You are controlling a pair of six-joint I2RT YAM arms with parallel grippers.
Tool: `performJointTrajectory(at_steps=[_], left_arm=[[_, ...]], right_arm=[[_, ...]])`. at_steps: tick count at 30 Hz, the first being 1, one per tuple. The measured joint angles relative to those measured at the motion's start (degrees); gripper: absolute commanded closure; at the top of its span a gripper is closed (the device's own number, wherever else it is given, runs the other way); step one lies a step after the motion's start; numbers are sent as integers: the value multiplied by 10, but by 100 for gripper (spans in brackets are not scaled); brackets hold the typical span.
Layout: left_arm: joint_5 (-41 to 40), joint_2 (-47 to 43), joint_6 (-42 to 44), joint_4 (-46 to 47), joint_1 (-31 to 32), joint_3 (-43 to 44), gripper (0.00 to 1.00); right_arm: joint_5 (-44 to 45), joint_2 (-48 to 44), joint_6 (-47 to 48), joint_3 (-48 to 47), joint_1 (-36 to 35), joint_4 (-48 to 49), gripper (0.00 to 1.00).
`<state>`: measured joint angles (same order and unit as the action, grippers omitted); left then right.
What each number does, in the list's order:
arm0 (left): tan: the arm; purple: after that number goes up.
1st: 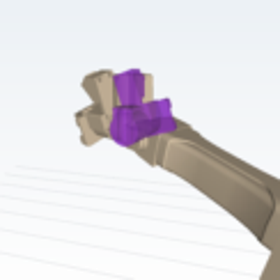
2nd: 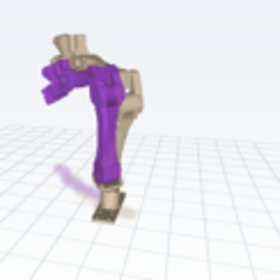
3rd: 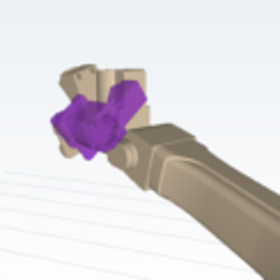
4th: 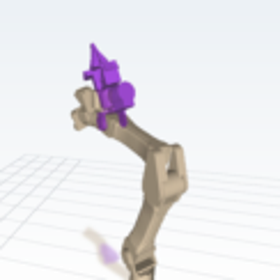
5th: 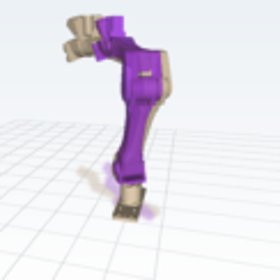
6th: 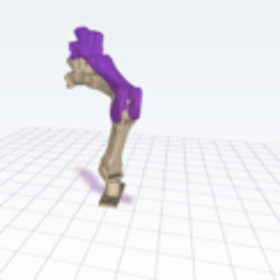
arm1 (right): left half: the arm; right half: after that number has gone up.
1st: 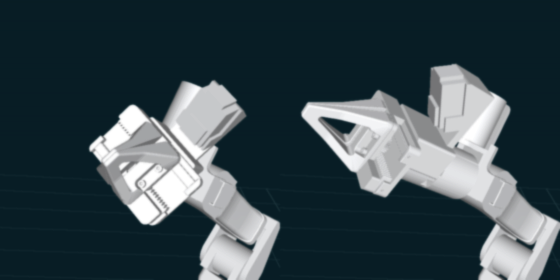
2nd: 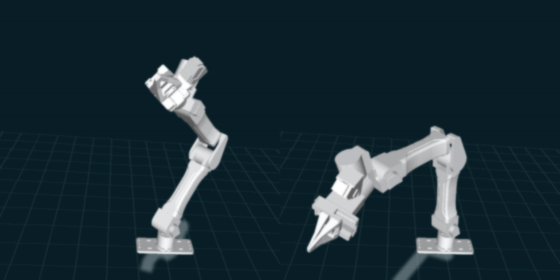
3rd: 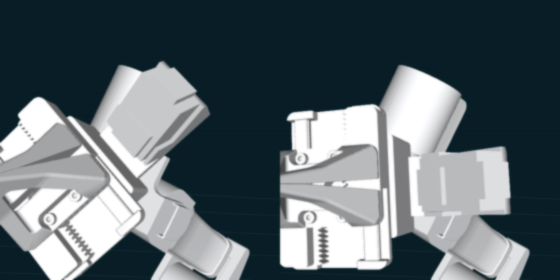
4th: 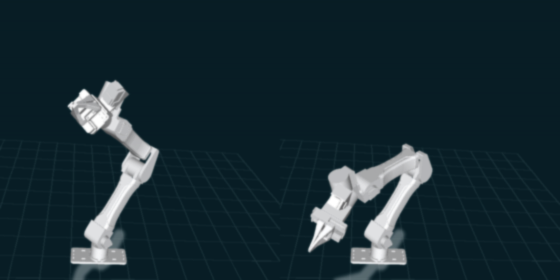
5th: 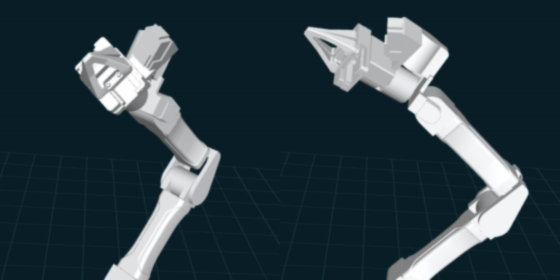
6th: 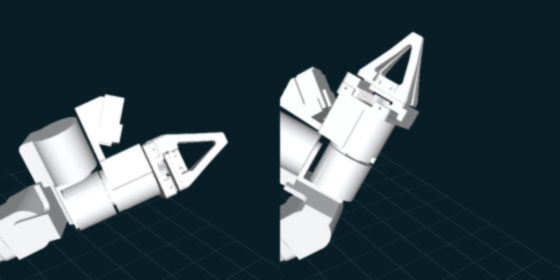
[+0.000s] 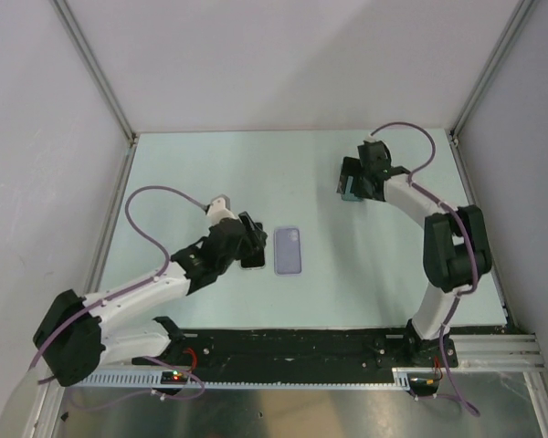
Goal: Put the phone into the phone case
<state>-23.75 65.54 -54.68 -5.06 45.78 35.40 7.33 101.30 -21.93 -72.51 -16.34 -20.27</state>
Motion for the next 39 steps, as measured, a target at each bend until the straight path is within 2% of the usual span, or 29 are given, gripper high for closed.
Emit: performJointTrajectory(at_steps=[7,12,29,31,39], left_arm=[[102,-48,72,-52,-58,29,31],[148,-55,99,-64,-82,56,31],[210,-27,117,-80,-103,87,32],[212,-24,117,-80,-104,92,32],[217,-17,117,-80,-110,98,31]], right_arm=[[22,122,73,-134,3,-29,1],[25,181,103,-186,6,-59,1],[-7,299,128,-343,26,-186,2],[-8,307,128,-357,24,-200,6],[-19,338,133,-416,23,-256,44]])
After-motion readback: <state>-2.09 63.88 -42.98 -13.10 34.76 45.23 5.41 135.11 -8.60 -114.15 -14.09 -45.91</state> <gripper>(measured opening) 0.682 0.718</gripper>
